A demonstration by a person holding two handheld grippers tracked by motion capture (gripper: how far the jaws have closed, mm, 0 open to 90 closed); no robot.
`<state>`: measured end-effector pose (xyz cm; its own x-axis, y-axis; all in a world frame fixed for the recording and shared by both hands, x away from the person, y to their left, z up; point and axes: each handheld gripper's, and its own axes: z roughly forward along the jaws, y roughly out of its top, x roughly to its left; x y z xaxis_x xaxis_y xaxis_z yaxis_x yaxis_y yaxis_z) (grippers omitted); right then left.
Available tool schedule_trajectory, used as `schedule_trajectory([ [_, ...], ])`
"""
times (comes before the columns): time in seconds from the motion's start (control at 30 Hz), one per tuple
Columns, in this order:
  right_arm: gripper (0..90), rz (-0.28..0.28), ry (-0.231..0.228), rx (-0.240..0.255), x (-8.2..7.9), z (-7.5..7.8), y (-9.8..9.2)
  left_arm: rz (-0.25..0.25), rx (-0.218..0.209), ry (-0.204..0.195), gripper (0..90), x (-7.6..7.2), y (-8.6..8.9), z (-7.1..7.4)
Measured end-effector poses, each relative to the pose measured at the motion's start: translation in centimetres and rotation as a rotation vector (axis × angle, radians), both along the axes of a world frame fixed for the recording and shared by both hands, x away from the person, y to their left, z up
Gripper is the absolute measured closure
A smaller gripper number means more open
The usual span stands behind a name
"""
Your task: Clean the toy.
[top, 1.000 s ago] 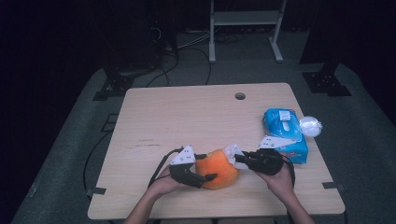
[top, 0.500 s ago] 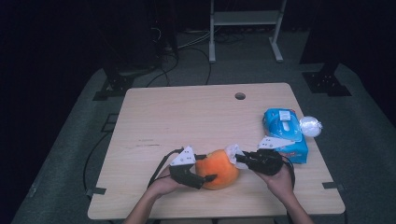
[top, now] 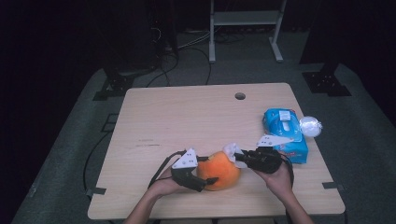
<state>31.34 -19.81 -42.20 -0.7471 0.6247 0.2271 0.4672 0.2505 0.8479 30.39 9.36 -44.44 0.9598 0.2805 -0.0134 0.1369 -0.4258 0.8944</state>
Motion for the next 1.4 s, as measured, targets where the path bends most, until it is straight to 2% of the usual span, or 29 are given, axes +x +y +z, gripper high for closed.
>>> schedule_trajectory([
  [0.1, 76.9, -0.018, 0.041, -0.007, 0.4, -0.9, -0.4, 0.002, 0.001, -0.001, 23.1, -0.1, -0.1, 0.0],
  [0.17, 77.0, -0.032, 0.055, -0.022, 0.5, -1.1, -0.7, -0.001, 0.003, -0.006, 23.1, -0.1, 0.0, 0.0],
  [0.23, 77.1, -0.035, 0.058, -0.017, 0.4, -1.1, -0.8, -0.003, 0.001, -0.005, 23.1, -0.1, 0.0, 0.0],
  [0.3, 77.0, -0.031, 0.027, -0.02, 0.1, -0.5, -0.6, -0.002, -0.002, -0.003, 23.0, -0.1, 0.0, -0.1],
  [0.37, 77.0, -0.006, -0.002, 0.015, -0.3, 0.2, -0.2, 0.0, -0.007, 0.002, 23.0, 0.0, 0.0, -0.1],
  [0.43, 77.0, 0.011, -0.013, 0.025, -0.5, 0.5, 0.0, 0.0, -0.009, 0.002, 23.0, 0.0, 0.0, -0.1],
  [0.47, 77.0, 0.027, -0.027, 0.006, -0.7, 0.7, 0.4, 0.0, -0.012, 0.003, 22.9, 0.0, 0.0, -0.2],
  [0.53, 76.7, 0.029, -0.021, -0.008, -0.6, 0.4, 0.5, 0.004, -0.012, 0.004, 22.8, 0.0, 0.0, -0.2],
  [0.57, 76.6, 0.012, 0.003, -0.008, -0.2, -0.1, 0.0, 0.011, -0.01, 0.005, 22.8, -0.1, -0.1, -0.1],
  [0.63, 76.8, -0.012, 0.018, -0.015, 0.0, -0.2, -0.4, 0.012, -0.008, 0.001, 22.5, -0.1, -0.2, -0.1],
  [0.7, 77.1, -0.012, 0.003, -0.017, -0.3, 0.1, -0.2, 0.013, -0.007, 0.002, 21.5, -0.1, -0.3, -0.1],
  [0.83, 77.1, 0.055, -0.055, -0.005, -1.3, 1.1, 1.2, 0.02, -0.011, 0.006, 20.6, 0.0, -0.5, -0.2],
  [0.93, 77.0, 0.08, -0.086, -0.026, -1.9, 1.4, 2.0, 0.024, -0.011, 0.005, 20.4, 0.0, -0.5, -0.2],
  [1.1, 77.0, 0.039, -0.07, -0.052, -1.4, 1.0, 1.2, 0.029, -0.008, 0.003, 20.4, -0.1, -0.7, -0.1],
  [1.17, 77.1, 0.033, -0.087, -0.072, -1.7, 1.2, 1.4, 0.031, -0.011, 0.001, 20.4, -0.1, -0.8, -0.2],
  [1.2, 77.1, 0.044, -0.103, -0.079, -1.9, 1.4, 1.7, 0.032, -0.013, 0.003, 20.4, 0.0, -0.8, -0.2],
  [1.27, 77.0, 0.094, -0.116, -0.057, -2.3, 1.7, 2.4, 0.034, -0.013, 0.006, 20.3, 0.0, -0.8, -0.2],
  [1.33, 77.1, 0.103, -0.13, -0.086, -2.4, 1.7, 3.0, 0.035, -0.007, 0.009, 19.7, 0.0, -0.7, 0.0],
  [1.4, 77.4, 0.103, -0.107, -0.074, -2.1, 1.4, 2.7, 0.038, -0.011, 0.021, 17.1, 0.1, -0.6, 0.3],
])
